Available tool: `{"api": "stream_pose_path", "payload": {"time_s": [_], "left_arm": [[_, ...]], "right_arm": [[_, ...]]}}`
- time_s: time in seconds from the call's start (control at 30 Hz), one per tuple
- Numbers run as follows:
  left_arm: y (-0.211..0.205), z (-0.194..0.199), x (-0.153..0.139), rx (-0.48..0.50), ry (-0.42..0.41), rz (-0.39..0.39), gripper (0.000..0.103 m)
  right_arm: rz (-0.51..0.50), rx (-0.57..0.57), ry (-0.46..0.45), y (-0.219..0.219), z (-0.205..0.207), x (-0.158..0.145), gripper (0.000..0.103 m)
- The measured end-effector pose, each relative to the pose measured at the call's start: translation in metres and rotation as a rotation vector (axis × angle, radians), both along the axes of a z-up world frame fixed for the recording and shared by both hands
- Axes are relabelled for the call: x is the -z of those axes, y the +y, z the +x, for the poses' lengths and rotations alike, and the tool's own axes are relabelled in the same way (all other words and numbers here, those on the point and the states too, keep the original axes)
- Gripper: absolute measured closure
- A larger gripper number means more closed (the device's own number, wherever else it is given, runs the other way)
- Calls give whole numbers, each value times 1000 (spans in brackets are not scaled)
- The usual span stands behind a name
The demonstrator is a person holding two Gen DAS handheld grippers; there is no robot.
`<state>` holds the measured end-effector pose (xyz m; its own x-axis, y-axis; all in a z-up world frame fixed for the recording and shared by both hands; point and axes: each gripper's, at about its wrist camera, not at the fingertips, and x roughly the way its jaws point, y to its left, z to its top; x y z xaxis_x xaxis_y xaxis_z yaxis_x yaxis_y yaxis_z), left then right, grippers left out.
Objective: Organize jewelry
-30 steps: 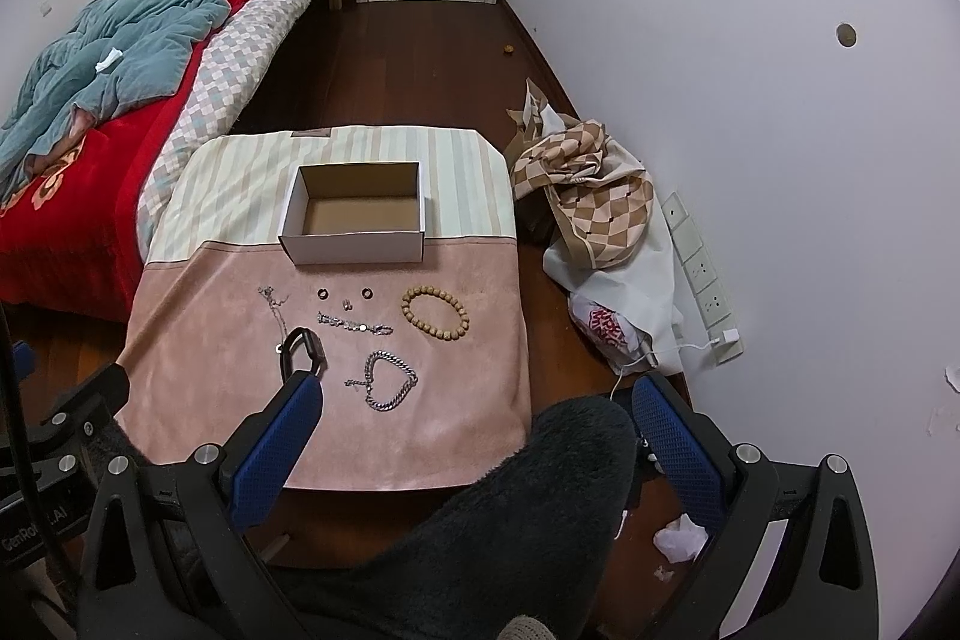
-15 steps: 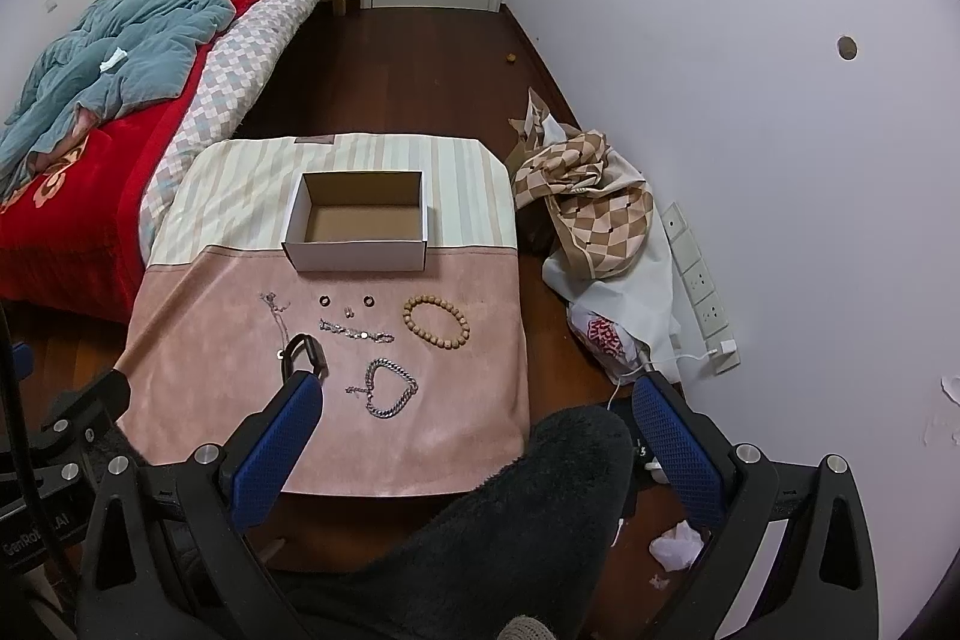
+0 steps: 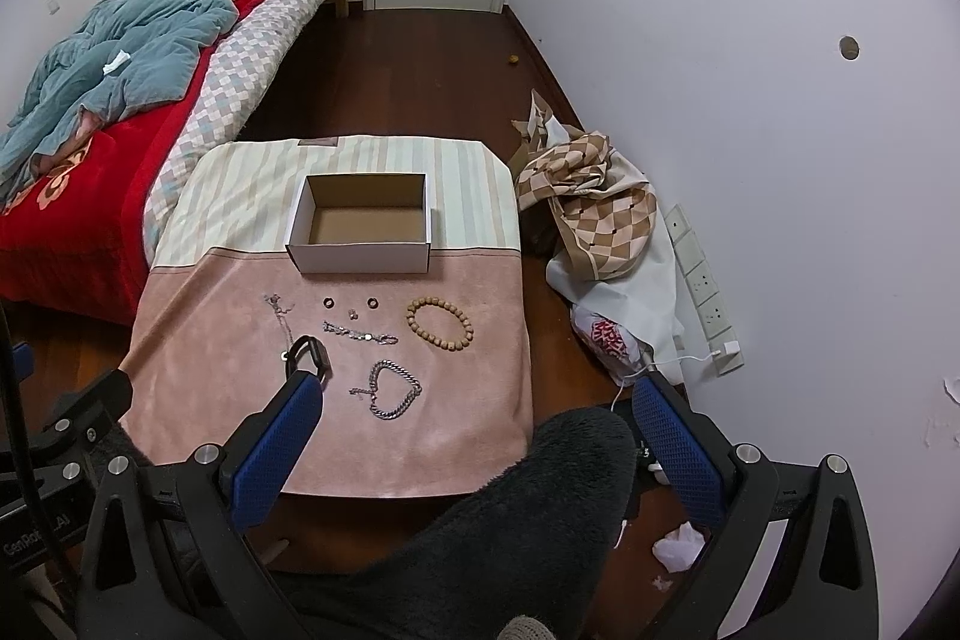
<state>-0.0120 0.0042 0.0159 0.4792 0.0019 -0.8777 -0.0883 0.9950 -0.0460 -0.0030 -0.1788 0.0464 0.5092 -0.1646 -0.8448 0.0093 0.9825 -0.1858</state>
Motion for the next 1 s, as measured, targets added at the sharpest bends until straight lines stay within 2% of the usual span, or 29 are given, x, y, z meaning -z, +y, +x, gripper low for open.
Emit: {"api": "stream_pose_path", "payload": {"time_s": [0.6,0.7,0.83,1.0], "left_arm": [[-1,2,-2,2,-7,2,0],[-2,7,1,-15,-17,21,0],[1,28,18,-53,-11,48,0],[2,60,66,-83,21,129,0]], "right_arm": [[12,2,-2,-3,-2,3,0],[13,2,-3,-2,-1,5,0],[23,23,10,-11,11,15,0],[58,70,109,-32,51,65,0]]}}
